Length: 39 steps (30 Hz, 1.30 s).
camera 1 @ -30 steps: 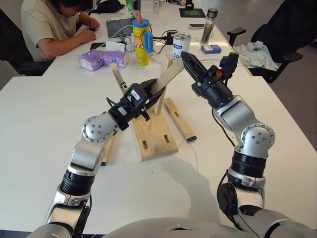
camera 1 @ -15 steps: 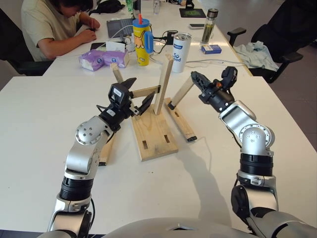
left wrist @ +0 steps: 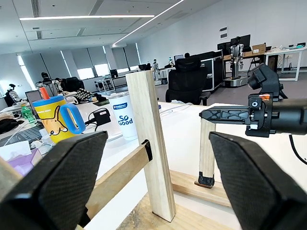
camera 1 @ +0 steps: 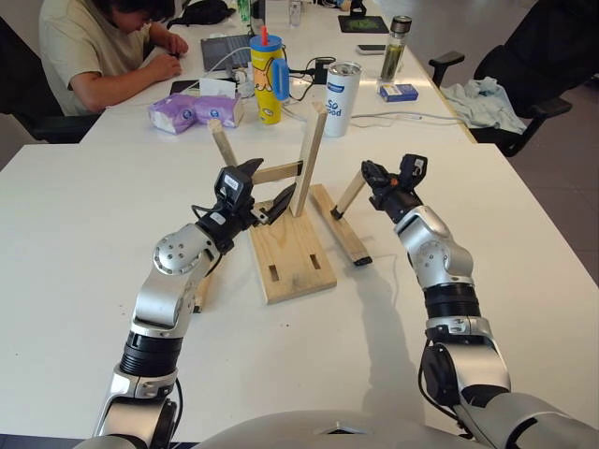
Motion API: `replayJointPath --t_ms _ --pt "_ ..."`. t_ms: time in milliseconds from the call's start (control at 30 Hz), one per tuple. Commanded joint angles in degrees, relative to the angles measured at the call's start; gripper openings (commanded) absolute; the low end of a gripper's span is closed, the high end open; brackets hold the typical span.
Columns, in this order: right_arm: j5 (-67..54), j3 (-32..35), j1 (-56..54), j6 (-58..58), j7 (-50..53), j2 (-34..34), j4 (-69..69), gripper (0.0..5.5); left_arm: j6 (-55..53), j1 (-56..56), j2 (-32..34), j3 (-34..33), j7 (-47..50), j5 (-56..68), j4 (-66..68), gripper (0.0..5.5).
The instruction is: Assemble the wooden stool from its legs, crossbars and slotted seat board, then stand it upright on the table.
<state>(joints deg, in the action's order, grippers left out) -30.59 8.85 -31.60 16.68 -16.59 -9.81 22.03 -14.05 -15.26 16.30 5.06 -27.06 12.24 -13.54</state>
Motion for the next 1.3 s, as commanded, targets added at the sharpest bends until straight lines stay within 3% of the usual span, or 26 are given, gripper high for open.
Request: replayJointPath --t_ms 33,467,700,967,1300 --pt "1.1 1.3 -2.0 -1.2 -0.8 0.8 1.8 0.46 0.1 -0.4 0.0 0.3 -0.2 -0.5 0.7 3.92" --pt "5.0 0.5 -0.5 -1.8 -1.6 2.3 2.7 0.46 -0.2 -0.3 0.1 -0.1 0.1 -0.5 0.4 3.92" --pt "12.4 -3.1 0.5 -2.6 -0.3 0.2 2.5 0.46 -0.3 -0.4 0.1 -0.5 0.6 -0.6 0.2 3.92" --pt "17.8 -8.1 7.2 0.6 0.3 -0.3 -2.9 0.46 -0.6 0.6 -0.4 -0.9 2.2 -0.6 -0.5 3.92" --pt "19.2 -9.5 13.1 2.6 -0.3 -1.8 -8.9 0.46 -0.6 1.3 -0.5 -1.3 3.2 -0.6 -0.8 3.92"
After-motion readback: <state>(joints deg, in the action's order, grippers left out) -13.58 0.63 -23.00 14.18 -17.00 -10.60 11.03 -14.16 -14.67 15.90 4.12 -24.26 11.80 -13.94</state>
